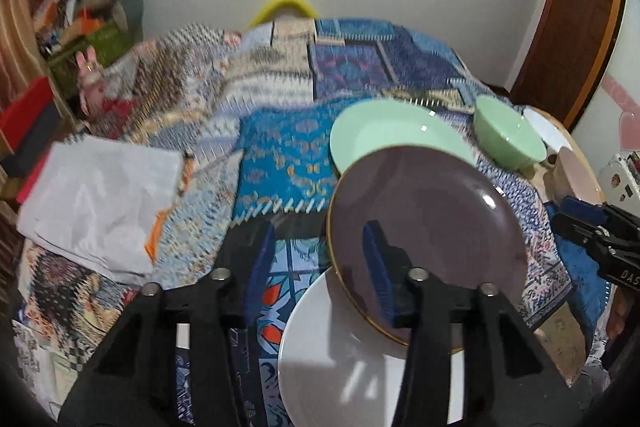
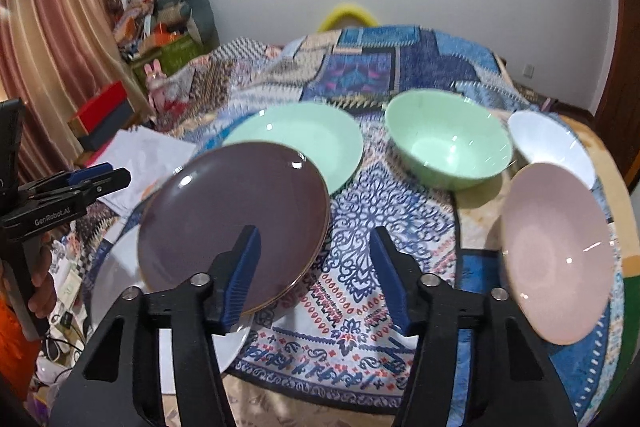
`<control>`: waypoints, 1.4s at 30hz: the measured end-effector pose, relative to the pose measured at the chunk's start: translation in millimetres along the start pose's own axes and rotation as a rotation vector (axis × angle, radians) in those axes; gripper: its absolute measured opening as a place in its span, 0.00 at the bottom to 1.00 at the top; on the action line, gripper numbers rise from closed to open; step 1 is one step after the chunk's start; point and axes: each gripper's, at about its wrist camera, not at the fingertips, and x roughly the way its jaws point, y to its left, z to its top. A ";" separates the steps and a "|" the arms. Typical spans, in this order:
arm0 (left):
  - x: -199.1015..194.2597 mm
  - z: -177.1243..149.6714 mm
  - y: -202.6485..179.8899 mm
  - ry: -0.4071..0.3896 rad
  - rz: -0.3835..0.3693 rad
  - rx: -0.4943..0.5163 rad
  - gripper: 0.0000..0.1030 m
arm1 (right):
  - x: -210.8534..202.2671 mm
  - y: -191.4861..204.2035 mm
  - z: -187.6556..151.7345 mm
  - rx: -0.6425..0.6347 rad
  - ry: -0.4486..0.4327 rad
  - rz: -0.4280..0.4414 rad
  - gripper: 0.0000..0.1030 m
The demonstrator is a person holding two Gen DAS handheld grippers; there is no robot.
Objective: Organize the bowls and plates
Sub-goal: 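Grasp the dark brown plate rim with the left tool while the right tool grasps it too, then lift the dark brown plate off the white plate with both tools toward the pink bowl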
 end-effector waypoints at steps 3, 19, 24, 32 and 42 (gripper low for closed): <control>16.2 -1.3 7.4 0.048 -0.055 -0.027 0.36 | 13.3 0.4 -2.8 0.008 0.030 0.004 0.44; 60.9 5.6 8.5 0.202 -0.174 -0.032 0.32 | 50.4 -3.8 -3.0 0.061 0.120 0.046 0.28; 63.4 3.0 1.6 0.207 -0.188 -0.008 0.30 | 54.5 0.8 -1.0 0.065 0.119 0.063 0.23; 61.0 5.1 -4.3 0.193 -0.163 0.012 0.30 | 54.4 -1.9 -2.5 0.106 0.116 0.103 0.23; 49.3 2.6 -16.7 0.172 -0.153 0.022 0.30 | 46.6 -5.9 -4.0 0.115 0.102 0.101 0.23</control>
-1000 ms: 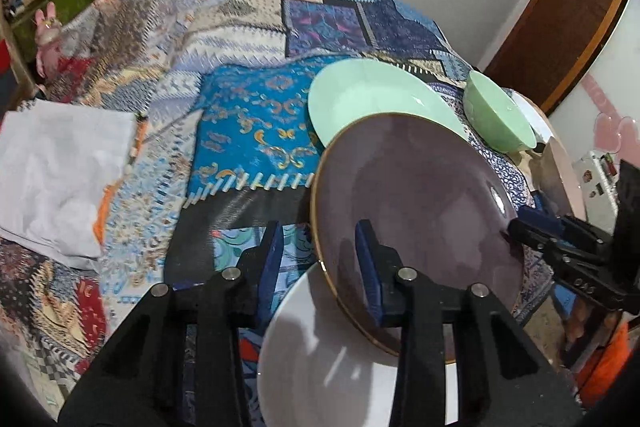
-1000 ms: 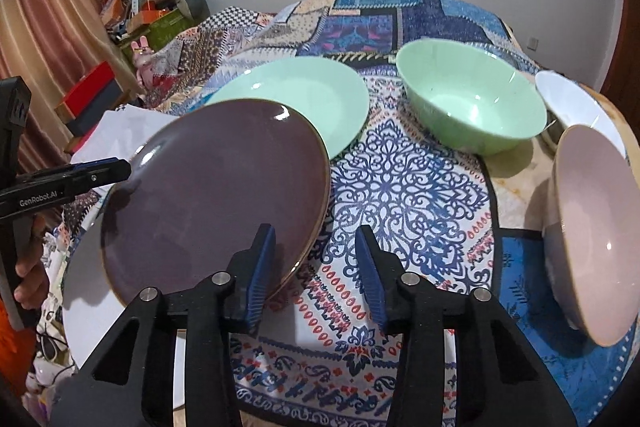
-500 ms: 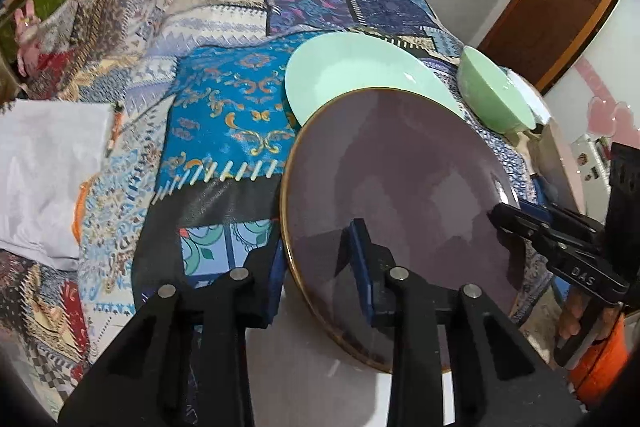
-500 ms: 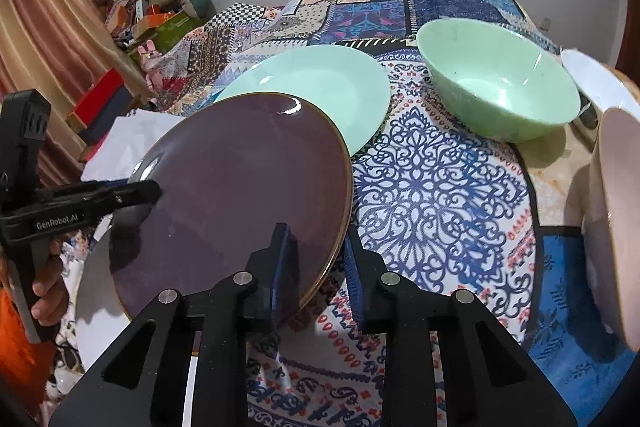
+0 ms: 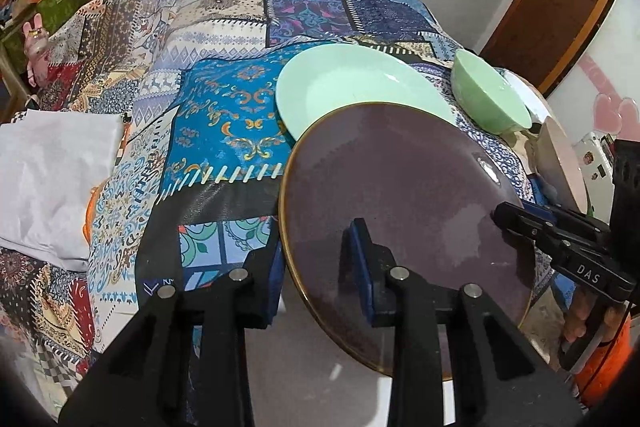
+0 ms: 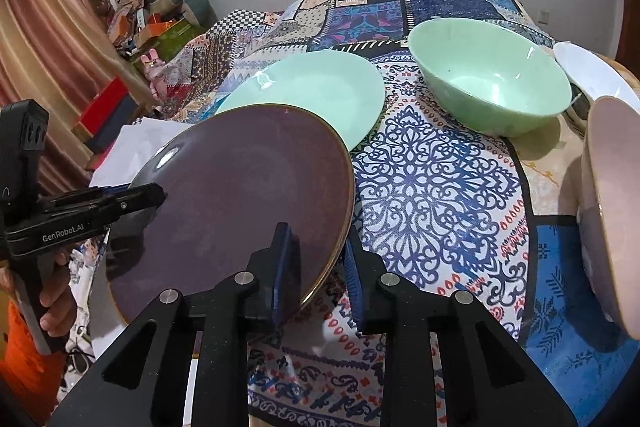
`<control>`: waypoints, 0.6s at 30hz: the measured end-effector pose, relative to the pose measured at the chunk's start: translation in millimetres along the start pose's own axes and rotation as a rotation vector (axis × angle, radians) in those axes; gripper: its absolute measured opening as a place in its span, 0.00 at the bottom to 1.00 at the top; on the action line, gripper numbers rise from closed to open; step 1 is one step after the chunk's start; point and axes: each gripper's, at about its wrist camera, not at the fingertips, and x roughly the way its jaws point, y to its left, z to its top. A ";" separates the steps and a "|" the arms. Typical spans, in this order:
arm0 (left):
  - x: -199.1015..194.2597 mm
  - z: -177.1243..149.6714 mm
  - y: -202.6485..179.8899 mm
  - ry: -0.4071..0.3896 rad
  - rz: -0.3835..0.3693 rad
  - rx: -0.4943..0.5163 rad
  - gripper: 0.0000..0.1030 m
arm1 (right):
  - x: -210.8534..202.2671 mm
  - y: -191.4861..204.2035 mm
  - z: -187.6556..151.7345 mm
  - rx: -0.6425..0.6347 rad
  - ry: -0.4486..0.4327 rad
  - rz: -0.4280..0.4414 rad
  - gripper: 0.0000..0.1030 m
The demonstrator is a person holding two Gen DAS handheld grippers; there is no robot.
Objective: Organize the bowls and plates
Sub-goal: 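Lift the dark brown plate off the white plate with both tools toward the pink bowl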
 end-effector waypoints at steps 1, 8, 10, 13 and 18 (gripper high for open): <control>-2.0 -0.8 -2.3 -0.004 -0.003 0.003 0.30 | -2.4 -0.4 -0.6 -0.003 -0.004 -0.002 0.23; -17.7 -4.5 -20.0 -0.021 -0.017 0.022 0.30 | -20.9 -3.8 -2.5 -0.009 -0.037 -0.010 0.23; -23.3 -5.7 -25.7 -0.028 -0.022 0.027 0.30 | -26.8 -3.4 -3.8 -0.018 -0.048 -0.017 0.23; -30.7 -7.7 -32.7 -0.034 -0.030 0.027 0.30 | -36.7 -4.9 -5.2 -0.027 -0.064 -0.021 0.22; -47.4 -12.0 -48.2 -0.049 -0.044 0.028 0.30 | -55.0 -6.1 -8.1 -0.047 -0.096 -0.028 0.22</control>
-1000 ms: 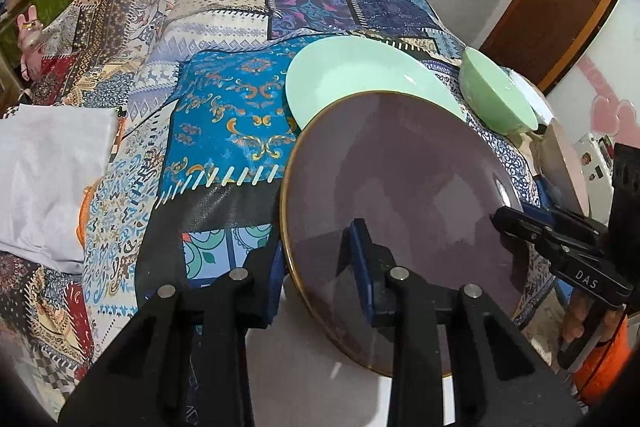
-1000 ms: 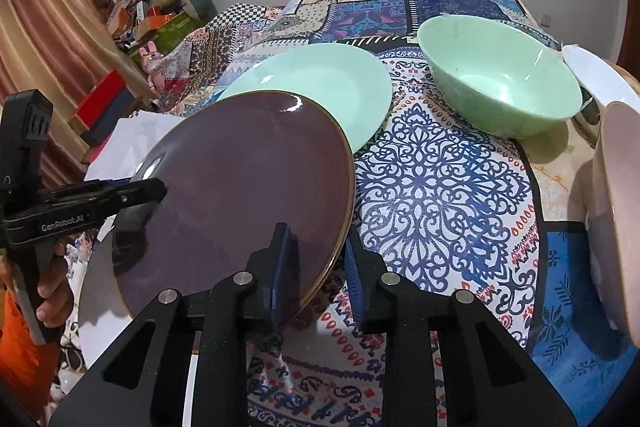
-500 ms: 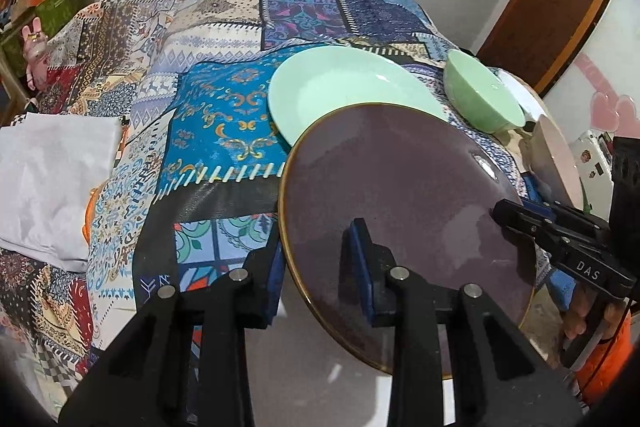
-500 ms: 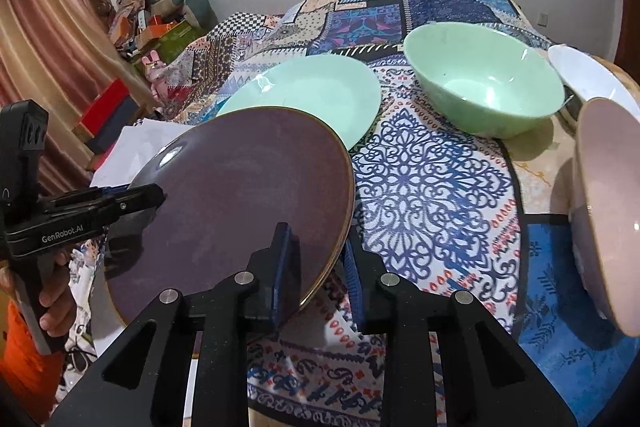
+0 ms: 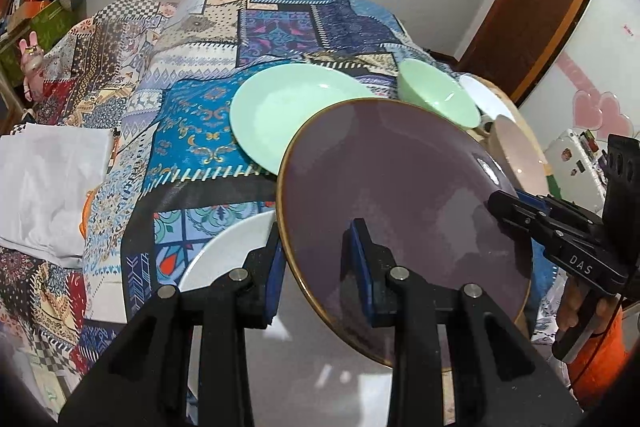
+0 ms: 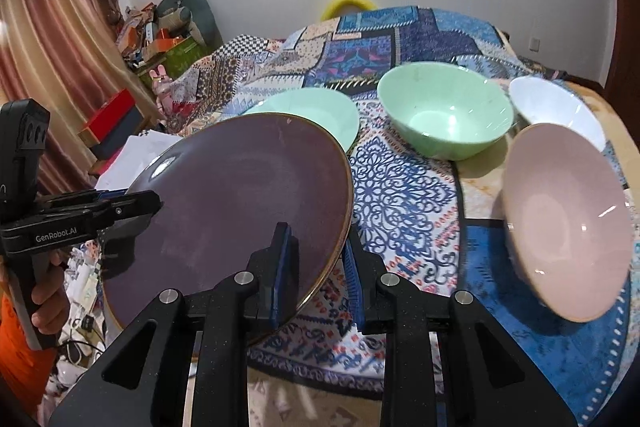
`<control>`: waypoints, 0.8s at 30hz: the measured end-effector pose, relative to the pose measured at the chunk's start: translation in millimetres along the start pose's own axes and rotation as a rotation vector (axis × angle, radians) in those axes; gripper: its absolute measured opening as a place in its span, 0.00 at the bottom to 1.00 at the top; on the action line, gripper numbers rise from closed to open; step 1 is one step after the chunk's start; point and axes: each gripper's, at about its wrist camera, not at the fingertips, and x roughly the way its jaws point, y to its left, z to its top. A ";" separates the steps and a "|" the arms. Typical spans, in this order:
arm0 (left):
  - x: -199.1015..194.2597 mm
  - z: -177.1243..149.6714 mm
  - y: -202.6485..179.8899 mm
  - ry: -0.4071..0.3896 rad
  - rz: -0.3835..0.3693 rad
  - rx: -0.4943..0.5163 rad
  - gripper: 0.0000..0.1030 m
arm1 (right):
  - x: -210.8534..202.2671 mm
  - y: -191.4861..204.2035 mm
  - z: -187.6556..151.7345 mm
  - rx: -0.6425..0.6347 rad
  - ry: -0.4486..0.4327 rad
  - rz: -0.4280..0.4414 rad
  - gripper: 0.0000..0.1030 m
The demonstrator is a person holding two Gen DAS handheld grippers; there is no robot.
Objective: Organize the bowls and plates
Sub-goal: 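Lift the dark brown plate off the white plate with both tools toward the pink bowl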
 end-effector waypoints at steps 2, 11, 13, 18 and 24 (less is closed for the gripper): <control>-6.1 -2.4 -7.0 -0.006 -0.001 0.005 0.30 | -7.8 -1.3 -1.1 -0.005 -0.010 0.001 0.22; -25.4 -16.0 -39.7 -0.009 -0.010 0.017 0.30 | -36.0 -8.9 -8.4 -0.014 -0.036 0.003 0.22; -27.2 -19.4 -47.6 -0.007 -0.010 0.019 0.30 | -40.5 -12.3 -11.1 -0.014 -0.039 0.003 0.22; -25.2 -28.9 -63.4 0.018 -0.021 0.016 0.30 | -50.8 -23.9 -21.0 -0.016 -0.040 -0.002 0.22; -15.8 -38.5 -80.5 0.060 -0.027 0.020 0.30 | -58.4 -38.9 -34.5 -0.001 -0.029 -0.005 0.22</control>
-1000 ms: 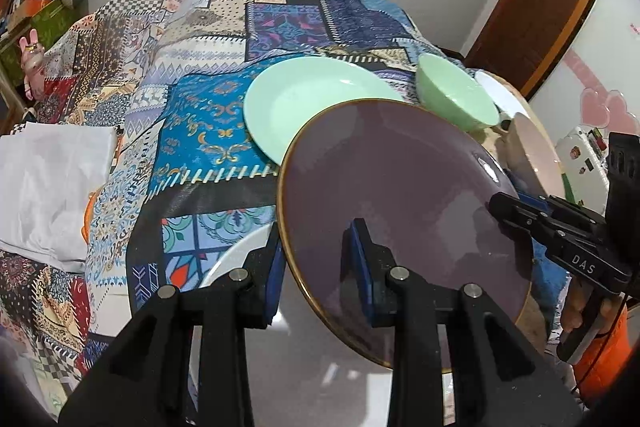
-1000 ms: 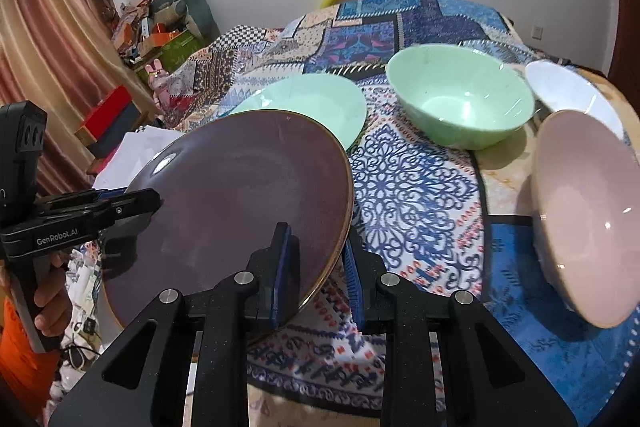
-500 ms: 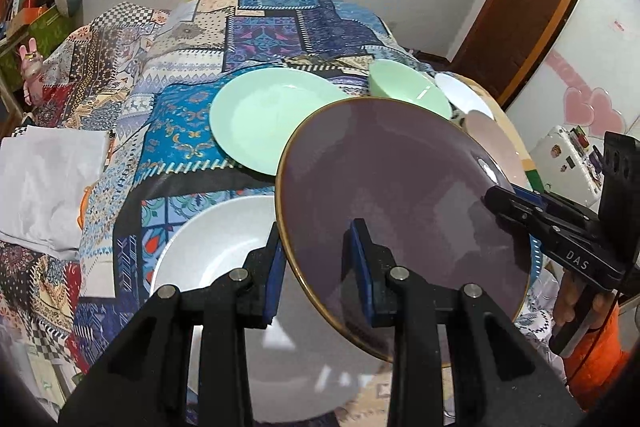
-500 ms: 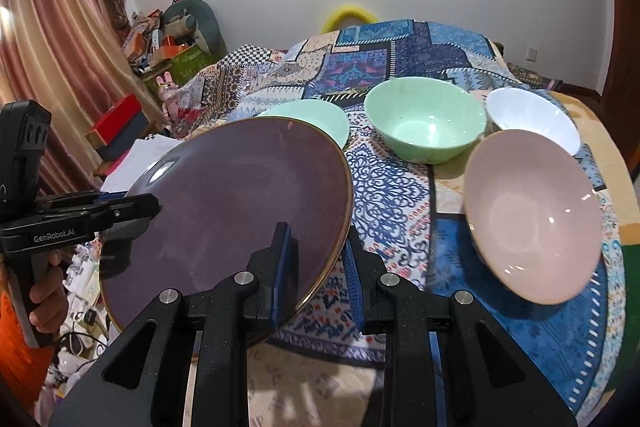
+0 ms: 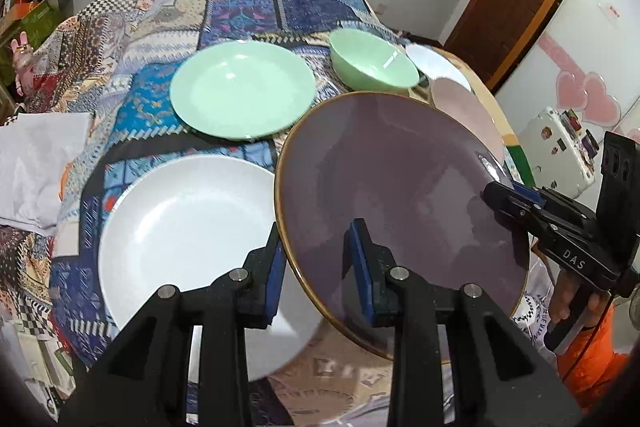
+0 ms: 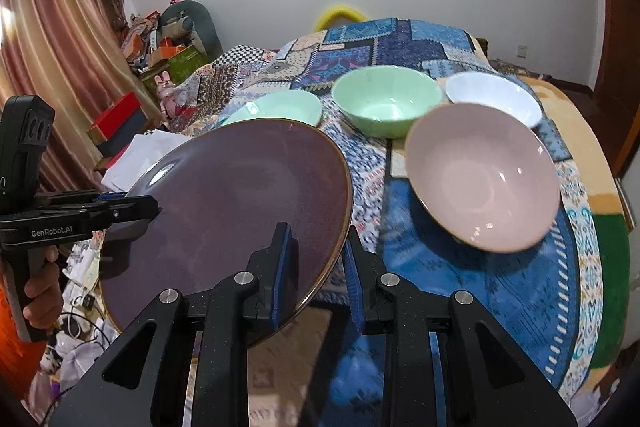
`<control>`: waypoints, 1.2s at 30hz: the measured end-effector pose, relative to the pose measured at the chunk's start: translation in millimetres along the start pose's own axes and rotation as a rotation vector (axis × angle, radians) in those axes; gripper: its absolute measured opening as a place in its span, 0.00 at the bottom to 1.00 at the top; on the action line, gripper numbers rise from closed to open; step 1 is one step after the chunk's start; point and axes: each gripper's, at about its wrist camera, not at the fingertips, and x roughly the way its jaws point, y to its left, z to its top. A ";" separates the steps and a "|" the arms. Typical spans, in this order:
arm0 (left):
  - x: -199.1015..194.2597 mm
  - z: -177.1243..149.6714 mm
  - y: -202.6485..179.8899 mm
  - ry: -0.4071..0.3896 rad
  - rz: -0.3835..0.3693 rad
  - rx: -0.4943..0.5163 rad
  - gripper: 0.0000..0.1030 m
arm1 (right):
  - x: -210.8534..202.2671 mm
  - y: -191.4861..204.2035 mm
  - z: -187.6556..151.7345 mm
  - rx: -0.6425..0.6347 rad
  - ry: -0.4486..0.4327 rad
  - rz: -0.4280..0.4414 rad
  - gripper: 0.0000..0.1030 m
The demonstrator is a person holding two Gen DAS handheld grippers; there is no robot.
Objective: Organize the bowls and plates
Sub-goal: 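Lift the dark brown plate off the white plate with both tools toward the pink bowl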
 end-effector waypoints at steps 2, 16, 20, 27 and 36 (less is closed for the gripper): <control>6.4 -2.6 -5.3 0.023 -0.003 0.002 0.30 | 0.6 -7.3 -5.1 0.013 0.008 0.002 0.22; 55.3 -6.0 -27.1 0.118 0.006 0.017 0.30 | 10.2 -43.7 -30.9 0.080 0.065 -0.004 0.22; 66.5 -3.1 -28.6 0.129 0.013 0.026 0.30 | 16.6 -50.0 -34.0 0.091 0.077 -0.011 0.22; 83.6 3.7 -26.3 0.141 0.021 0.032 0.30 | 27.2 -60.3 -34.4 0.120 0.092 -0.015 0.22; 85.1 6.4 -25.9 0.109 0.087 0.047 0.29 | 32.5 -63.5 -32.7 0.119 0.105 -0.028 0.22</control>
